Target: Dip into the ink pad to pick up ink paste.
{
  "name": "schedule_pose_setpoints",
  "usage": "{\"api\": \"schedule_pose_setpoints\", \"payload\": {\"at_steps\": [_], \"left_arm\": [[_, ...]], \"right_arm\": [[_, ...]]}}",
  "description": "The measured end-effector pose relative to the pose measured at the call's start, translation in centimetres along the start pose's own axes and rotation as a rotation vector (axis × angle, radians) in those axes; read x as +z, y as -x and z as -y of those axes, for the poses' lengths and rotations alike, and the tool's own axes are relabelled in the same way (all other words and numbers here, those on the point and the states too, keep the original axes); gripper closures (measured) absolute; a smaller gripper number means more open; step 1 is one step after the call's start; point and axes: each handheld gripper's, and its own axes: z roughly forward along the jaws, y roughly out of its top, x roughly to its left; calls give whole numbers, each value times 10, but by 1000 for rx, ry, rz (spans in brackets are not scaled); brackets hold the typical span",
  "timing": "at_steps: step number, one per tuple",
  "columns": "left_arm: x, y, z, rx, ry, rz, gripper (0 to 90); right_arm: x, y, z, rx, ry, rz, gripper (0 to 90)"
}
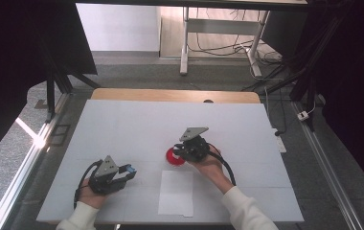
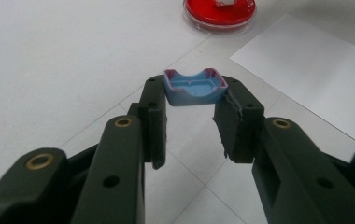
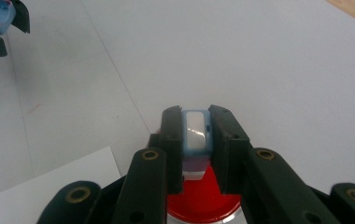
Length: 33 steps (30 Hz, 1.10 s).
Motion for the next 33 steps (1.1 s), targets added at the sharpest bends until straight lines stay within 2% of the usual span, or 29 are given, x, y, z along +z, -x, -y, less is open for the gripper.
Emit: {"api": "schedule_pose_setpoints", "payload": {"at_steps": [29, 33], "left_arm": [[0, 1, 0, 2, -1, -1, 645], [-1, 1, 0, 0, 1, -5, 645]], "right_arm": [[6, -5, 2, -43, -45, 30, 754], [7, -5, 3, -31, -36, 23, 754]]}}
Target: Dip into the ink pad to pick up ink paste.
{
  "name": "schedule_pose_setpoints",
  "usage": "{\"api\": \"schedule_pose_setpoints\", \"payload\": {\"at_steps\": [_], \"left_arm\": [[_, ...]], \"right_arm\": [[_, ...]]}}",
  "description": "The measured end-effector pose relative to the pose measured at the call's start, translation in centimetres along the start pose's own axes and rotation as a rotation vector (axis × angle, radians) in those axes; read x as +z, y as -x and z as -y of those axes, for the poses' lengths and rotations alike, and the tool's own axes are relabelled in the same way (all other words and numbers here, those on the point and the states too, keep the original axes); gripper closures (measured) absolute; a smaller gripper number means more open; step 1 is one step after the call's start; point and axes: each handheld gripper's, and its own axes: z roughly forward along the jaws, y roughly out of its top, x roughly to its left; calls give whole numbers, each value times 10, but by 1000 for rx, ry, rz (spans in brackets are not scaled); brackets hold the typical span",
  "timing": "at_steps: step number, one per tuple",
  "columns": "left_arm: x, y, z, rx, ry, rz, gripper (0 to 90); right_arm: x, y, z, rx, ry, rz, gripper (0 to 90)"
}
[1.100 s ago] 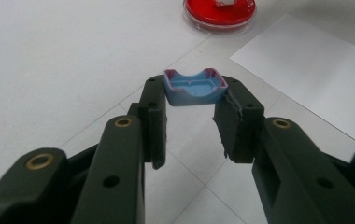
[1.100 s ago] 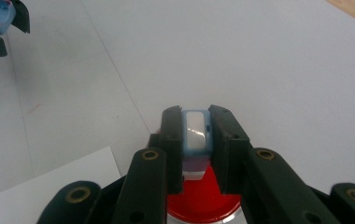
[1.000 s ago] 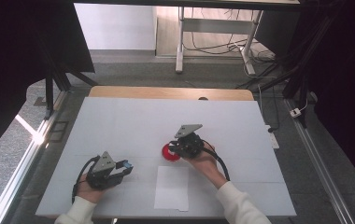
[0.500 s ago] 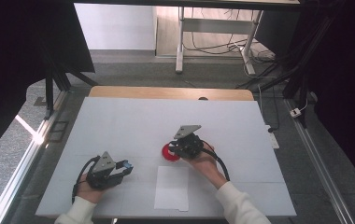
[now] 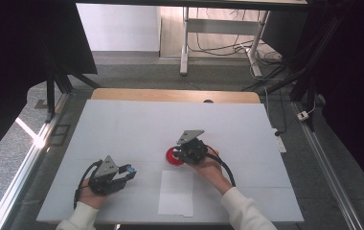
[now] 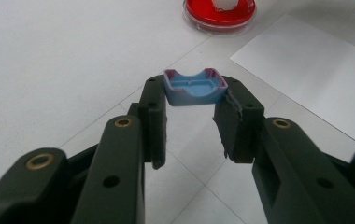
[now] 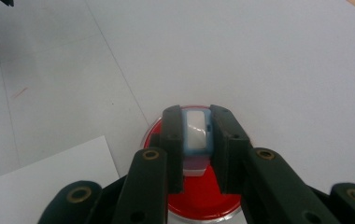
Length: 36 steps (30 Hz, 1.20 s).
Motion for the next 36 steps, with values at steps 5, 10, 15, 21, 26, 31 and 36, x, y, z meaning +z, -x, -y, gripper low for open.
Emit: {"api": "schedule_pose_setpoints", "payload": {"at_steps": [5, 10, 15, 21, 26, 31, 36], "left_arm": [[0, -1, 0, 1, -2, 3, 645], [0, -1, 0, -1, 2, 2, 645], [0, -1, 0, 0, 1, 3, 645], [0, -1, 0, 0, 1, 3, 645], [0, -1, 0, 0, 2, 3, 645], [1, -1, 0, -2, 1, 2, 645], [1, -1, 0, -1, -1, 0, 645]], "right_arm": [[0, 2, 1, 9, 10, -6, 753], [-1, 2, 2, 14, 25, -9, 752], [-4, 1, 0, 0, 29, 0, 752], [-6, 0, -1, -9, 39, 19, 751], [-12, -1, -4, -5, 63, 14, 752], [-16, 1, -4, 17, 86, 5, 752], [-20, 3, -3, 29, 101, 5, 751]]}}
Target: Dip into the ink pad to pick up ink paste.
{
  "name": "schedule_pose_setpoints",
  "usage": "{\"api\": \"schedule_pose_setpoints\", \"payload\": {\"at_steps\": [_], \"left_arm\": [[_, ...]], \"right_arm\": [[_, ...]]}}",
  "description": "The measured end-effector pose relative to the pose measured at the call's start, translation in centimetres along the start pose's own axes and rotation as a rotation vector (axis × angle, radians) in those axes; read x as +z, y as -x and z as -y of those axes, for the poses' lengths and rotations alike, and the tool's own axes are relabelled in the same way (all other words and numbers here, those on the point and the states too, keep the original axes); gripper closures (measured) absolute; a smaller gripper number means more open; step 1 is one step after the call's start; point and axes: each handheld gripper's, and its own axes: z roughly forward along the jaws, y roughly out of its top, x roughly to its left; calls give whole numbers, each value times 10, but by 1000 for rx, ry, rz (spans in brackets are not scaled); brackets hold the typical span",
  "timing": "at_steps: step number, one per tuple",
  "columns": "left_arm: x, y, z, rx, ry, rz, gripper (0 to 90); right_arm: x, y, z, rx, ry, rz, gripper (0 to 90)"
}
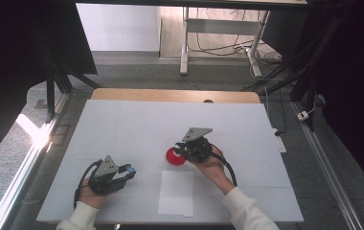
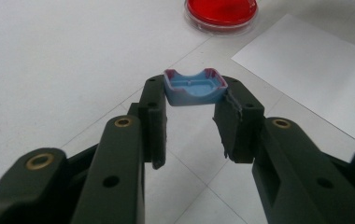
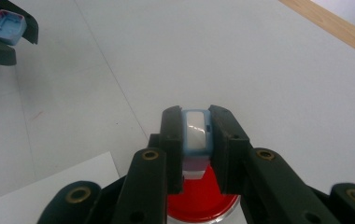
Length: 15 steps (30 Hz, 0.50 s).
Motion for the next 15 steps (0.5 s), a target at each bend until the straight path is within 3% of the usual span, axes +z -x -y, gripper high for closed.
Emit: {"api": "schedule_pose_setpoints", "payload": {"at_steps": [15], "left_arm": [[1, 0, 0, 0, 0, -2, 645]], "right_arm": [[-28, -4, -2, 40, 99, -33, 751]]}}
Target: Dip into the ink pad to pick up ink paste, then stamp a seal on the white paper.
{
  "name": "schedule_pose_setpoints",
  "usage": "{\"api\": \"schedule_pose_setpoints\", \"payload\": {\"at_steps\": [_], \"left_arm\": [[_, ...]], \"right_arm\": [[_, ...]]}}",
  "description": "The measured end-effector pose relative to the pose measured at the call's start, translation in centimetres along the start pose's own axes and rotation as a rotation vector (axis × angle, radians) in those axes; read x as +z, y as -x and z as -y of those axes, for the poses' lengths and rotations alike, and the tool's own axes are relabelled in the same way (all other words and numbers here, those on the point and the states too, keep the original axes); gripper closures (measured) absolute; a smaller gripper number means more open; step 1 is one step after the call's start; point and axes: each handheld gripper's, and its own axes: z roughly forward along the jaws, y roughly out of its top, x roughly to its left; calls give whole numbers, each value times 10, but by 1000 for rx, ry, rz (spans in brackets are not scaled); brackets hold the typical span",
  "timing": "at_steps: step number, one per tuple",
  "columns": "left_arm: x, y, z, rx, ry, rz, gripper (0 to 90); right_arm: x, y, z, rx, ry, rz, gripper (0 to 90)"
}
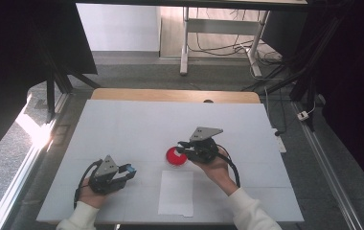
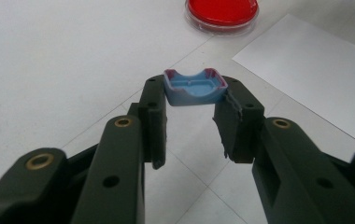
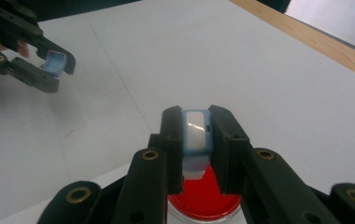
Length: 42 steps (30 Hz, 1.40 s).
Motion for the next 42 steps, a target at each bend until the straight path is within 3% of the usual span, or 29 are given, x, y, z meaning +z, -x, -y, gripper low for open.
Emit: {"api": "schedule_pose_setpoints", "payload": {"at_steps": [8, 25, 28, 42], "left_arm": [[0, 0, 0, 0, 2, 0, 645], [0, 0, 0, 4, 1, -1, 645], [0, 0, 0, 4, 2, -1, 645], [0, 0, 0, 6, 0, 2, 645]], "right_arm": [[-11, -2, 3, 22, 28, -13, 752], [-25, -12, 7, 15, 47, -20, 752], [-27, -14, 7, 29, 59, -43, 751], [-32, -25, 10, 11, 47, -62, 751]]}}
